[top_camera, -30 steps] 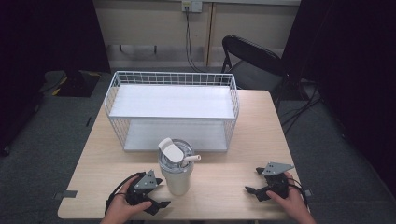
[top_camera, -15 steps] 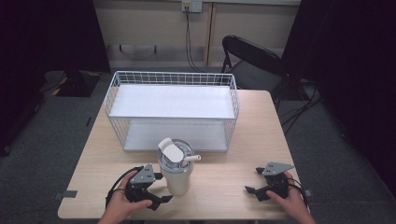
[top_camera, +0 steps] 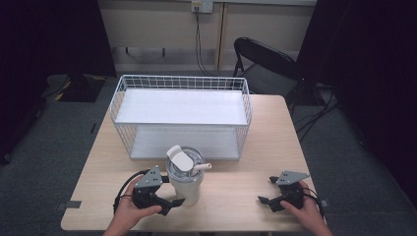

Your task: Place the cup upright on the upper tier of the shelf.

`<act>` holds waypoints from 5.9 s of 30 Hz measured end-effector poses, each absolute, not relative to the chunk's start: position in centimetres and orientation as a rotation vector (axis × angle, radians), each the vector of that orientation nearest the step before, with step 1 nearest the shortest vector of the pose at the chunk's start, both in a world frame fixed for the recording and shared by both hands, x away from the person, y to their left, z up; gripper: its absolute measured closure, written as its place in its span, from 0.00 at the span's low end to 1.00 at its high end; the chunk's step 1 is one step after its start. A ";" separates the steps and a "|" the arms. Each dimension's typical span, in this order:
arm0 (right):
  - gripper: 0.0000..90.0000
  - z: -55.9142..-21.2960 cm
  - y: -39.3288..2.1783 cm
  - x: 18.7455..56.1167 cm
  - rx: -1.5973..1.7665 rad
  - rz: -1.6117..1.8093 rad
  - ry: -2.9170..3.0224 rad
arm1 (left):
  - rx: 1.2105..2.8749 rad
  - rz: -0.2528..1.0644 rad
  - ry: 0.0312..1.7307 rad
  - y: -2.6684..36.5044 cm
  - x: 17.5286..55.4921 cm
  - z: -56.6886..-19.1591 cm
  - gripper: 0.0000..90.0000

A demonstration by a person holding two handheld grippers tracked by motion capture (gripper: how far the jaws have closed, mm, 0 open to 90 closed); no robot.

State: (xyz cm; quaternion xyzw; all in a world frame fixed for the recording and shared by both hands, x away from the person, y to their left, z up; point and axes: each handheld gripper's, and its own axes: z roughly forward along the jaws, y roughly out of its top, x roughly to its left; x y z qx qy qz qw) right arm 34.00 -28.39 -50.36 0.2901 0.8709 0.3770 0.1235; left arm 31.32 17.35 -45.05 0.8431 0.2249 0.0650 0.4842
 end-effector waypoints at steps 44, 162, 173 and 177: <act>0.11 -50.4 -28.4 34.0 0.846 1.100 2.541 | 1.909 0.265 0.491 14.9 32.4 -45.3 0.10; 0.11 -50.3 -28.4 34.0 0.845 1.100 2.542 | 1.842 0.261 0.622 18.3 36.9 -27.1 0.12; 0.11 -50.3 -28.4 34.0 0.845 1.102 2.540 | 1.835 0.272 0.622 18.2 37.5 -25.1 0.12; 0.11 -50.4 -28.4 34.1 0.845 1.103 2.540 | 1.832 0.270 0.623 18.1 37.8 -24.2 0.12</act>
